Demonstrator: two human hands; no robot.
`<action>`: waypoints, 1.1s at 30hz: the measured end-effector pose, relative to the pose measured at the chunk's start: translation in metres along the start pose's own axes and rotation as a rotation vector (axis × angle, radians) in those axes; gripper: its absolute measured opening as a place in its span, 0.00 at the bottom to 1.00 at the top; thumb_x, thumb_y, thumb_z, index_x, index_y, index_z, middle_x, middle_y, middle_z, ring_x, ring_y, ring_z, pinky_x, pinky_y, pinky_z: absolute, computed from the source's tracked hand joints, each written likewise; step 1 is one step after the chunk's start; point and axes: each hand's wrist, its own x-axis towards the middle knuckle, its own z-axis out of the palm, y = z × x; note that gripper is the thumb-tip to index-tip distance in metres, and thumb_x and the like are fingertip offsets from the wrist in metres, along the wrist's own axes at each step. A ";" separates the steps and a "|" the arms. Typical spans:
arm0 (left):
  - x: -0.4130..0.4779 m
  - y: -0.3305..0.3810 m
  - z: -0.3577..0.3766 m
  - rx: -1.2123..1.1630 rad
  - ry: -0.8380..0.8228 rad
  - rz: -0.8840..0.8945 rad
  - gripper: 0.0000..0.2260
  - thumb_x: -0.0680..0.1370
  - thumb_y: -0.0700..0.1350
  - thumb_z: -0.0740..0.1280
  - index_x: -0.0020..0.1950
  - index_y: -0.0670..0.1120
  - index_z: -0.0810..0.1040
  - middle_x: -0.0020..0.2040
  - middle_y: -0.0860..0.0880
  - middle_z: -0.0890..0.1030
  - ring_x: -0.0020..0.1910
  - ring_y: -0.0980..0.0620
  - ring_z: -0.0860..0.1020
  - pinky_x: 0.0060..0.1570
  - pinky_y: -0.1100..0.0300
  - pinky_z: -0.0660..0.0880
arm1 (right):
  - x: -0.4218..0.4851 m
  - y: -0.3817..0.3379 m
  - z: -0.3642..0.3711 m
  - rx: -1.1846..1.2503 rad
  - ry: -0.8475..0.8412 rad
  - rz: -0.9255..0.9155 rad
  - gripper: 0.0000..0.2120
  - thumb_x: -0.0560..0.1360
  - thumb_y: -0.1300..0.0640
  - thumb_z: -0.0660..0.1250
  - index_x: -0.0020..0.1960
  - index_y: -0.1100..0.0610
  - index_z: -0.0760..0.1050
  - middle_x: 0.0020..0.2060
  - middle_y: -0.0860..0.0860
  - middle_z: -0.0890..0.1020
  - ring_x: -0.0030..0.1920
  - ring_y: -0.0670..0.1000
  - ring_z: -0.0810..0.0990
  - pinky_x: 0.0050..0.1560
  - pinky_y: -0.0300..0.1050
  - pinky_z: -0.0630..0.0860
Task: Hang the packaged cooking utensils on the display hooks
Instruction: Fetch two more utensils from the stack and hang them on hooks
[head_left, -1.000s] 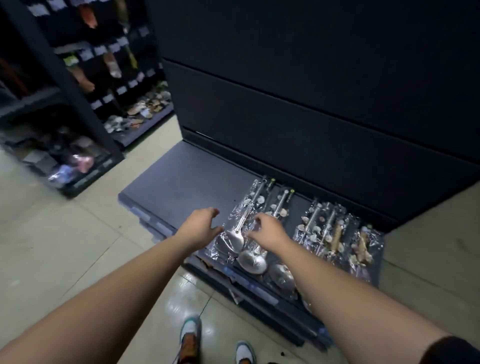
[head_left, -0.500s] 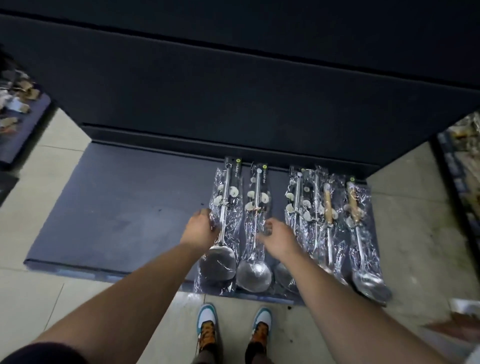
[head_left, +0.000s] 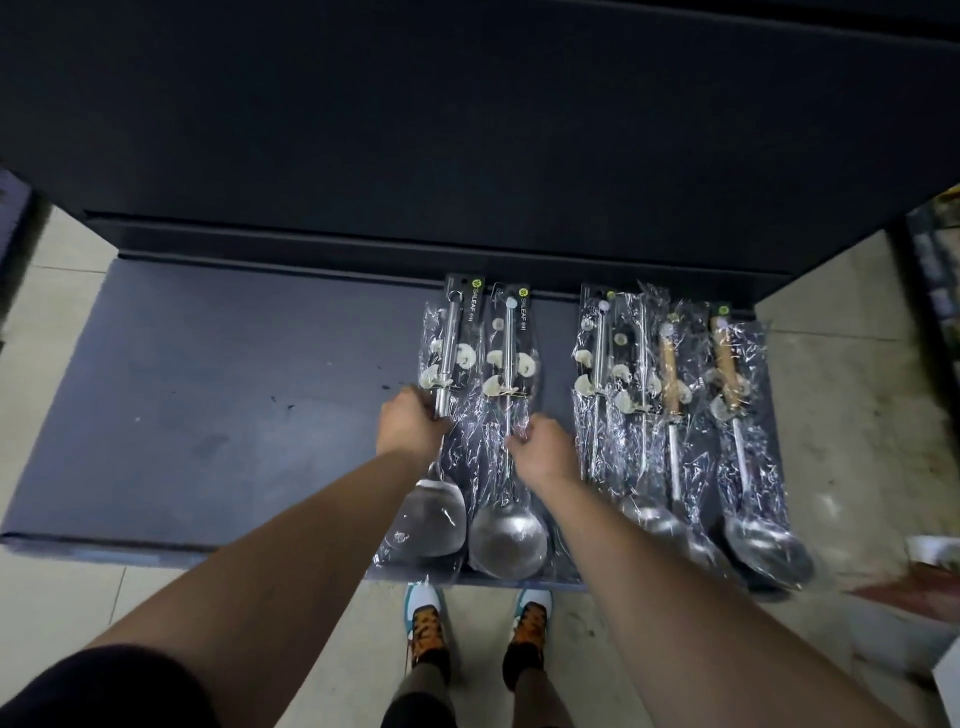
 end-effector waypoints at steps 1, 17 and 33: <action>0.000 0.002 0.002 0.009 0.004 -0.004 0.10 0.73 0.42 0.76 0.52 0.42 0.81 0.45 0.44 0.85 0.47 0.45 0.83 0.54 0.52 0.80 | 0.000 0.000 0.001 -0.001 0.004 0.002 0.13 0.81 0.56 0.66 0.62 0.62 0.75 0.38 0.50 0.77 0.30 0.47 0.75 0.28 0.38 0.68; -0.011 0.003 -0.021 -0.232 -0.084 -0.011 0.08 0.73 0.40 0.77 0.45 0.44 0.78 0.40 0.48 0.81 0.41 0.49 0.78 0.53 0.52 0.79 | -0.021 -0.010 -0.023 0.205 -0.066 -0.002 0.08 0.81 0.59 0.64 0.43 0.56 0.70 0.38 0.50 0.74 0.32 0.45 0.72 0.32 0.38 0.72; -0.145 0.123 -0.051 -0.251 -0.056 0.391 0.10 0.72 0.40 0.77 0.43 0.47 0.76 0.38 0.48 0.80 0.38 0.47 0.81 0.49 0.45 0.82 | -0.149 0.022 -0.142 0.396 0.255 -0.095 0.05 0.81 0.58 0.65 0.49 0.61 0.74 0.43 0.56 0.79 0.33 0.47 0.72 0.34 0.38 0.71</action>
